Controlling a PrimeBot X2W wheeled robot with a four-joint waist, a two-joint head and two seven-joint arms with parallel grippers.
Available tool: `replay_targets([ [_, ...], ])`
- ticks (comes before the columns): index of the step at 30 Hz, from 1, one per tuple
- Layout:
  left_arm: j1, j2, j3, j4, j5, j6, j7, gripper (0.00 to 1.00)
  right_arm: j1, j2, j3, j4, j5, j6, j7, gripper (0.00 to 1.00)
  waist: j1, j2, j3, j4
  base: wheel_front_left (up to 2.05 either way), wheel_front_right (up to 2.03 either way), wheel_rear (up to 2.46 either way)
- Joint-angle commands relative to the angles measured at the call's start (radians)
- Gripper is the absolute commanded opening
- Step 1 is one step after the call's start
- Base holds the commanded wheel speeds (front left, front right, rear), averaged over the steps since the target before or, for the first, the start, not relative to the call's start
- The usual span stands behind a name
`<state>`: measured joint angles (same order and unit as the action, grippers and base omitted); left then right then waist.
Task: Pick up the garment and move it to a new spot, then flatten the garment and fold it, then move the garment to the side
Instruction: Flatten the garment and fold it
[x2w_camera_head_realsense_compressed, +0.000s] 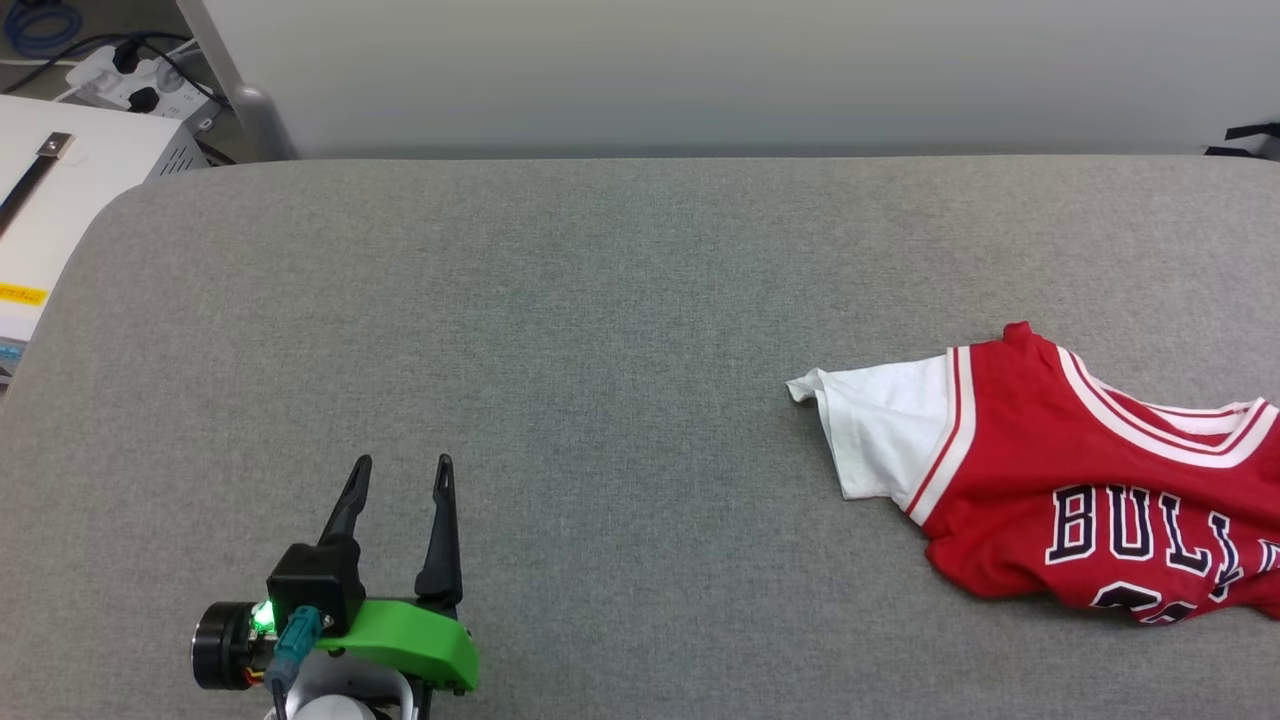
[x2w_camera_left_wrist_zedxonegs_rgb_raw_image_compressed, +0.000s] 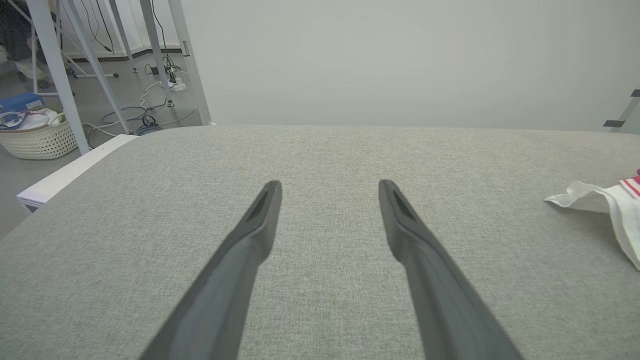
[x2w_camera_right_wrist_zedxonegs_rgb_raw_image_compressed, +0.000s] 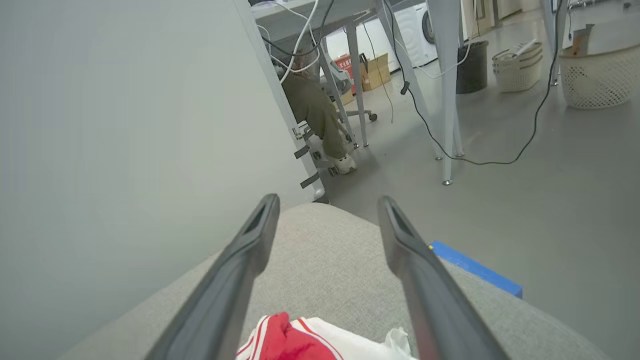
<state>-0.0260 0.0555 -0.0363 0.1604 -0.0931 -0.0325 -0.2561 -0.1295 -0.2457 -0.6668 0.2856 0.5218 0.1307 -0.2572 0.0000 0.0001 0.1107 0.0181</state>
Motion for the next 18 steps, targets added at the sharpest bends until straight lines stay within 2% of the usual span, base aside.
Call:
replay_targets([
  [1,0.014,-0.004,0.002,-0.005,0.012,-0.006,-0.006,1.0,0.007,0.018,0.013,-0.052,-0.041,0.0,-0.004,1.0,0.0,-0.0001,0.0,0.0,0.0,0.0,0.0],
  [5,0.012,-0.005,-0.001,-0.014,0.018,-0.007,-0.006,1.0,-0.003,0.039,0.076,-0.22,-0.151,0.0,0.004,1.0,0.0,-0.0001,-0.001,0.006,0.0,0.0,0.0],
  [10,0.008,-0.005,-0.007,-0.027,0.022,-0.007,-0.006,1.0,-0.023,0.011,0.216,-0.371,-0.241,0.0,0.055,1.0,0.0,-0.0001,0.003,0.024,0.0,0.0,0.0],
  [13,0.006,-0.005,-0.01,-0.032,0.021,-0.006,-0.006,1.0,-0.035,-0.023,0.329,-0.434,-0.278,0.0,0.102,1.0,0.0,-0.0001,0.007,0.036,0.0,0.0,0.0],
  [18,-0.003,-0.005,-0.022,-0.042,0.021,0.001,-0.006,1.0,-0.073,-0.128,0.54,-0.468,-0.262,0.0,0.23,1.0,0.0,-0.0001,0.022,0.063,0.0,0.0,0.0],
])
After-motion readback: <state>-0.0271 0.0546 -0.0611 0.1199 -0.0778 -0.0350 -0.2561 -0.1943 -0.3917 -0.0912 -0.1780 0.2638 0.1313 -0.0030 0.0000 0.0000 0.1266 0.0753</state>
